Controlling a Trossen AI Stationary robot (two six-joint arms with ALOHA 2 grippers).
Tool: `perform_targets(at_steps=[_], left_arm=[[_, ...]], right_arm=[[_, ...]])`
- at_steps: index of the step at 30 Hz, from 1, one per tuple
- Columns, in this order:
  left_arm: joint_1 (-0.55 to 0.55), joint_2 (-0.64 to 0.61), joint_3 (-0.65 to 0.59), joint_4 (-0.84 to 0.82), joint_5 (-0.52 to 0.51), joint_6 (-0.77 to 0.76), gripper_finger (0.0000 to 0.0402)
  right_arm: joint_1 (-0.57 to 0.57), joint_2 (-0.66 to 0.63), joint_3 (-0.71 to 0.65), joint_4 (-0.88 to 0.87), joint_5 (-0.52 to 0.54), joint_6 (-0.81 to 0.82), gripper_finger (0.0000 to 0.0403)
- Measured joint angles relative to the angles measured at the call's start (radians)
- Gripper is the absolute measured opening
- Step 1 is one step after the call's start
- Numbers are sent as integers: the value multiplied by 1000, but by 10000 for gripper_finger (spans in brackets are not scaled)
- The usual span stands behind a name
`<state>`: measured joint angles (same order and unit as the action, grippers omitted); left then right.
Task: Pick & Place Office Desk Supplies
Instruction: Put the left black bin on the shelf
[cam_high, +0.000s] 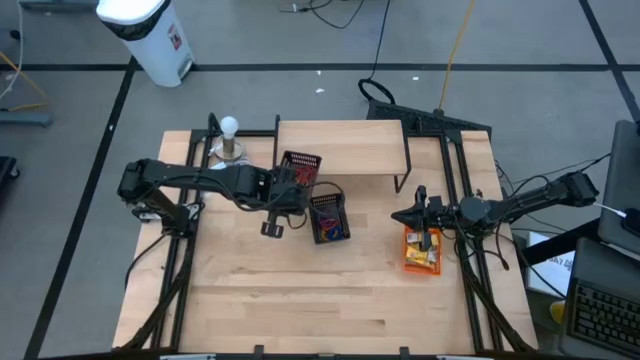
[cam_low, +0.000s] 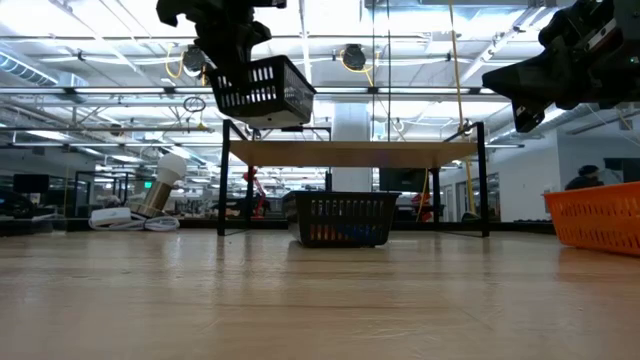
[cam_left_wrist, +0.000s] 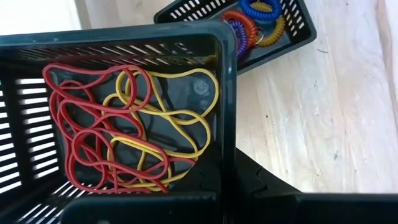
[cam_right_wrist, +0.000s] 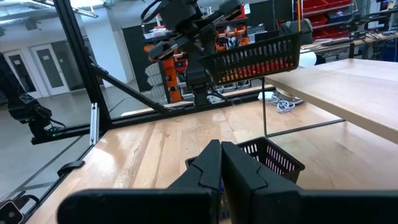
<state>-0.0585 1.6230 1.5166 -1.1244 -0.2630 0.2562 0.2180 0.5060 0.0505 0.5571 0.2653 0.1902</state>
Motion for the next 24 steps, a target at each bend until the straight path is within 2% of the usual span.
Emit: perform_targets(at_steps=[7, 19, 24], left_arm=[[-41, 0, 0, 0, 2, -60, 1], [-177, 0, 0, 4, -22, -184, 2], [-206, 0, 0, 30, -35, -188, 2]], right_arm=[[0, 25, 0, 0, 3, 0, 0], [0, 55, 0, -1, 23, 0, 0], [0, 56, 0, 0, 23, 0, 0]])
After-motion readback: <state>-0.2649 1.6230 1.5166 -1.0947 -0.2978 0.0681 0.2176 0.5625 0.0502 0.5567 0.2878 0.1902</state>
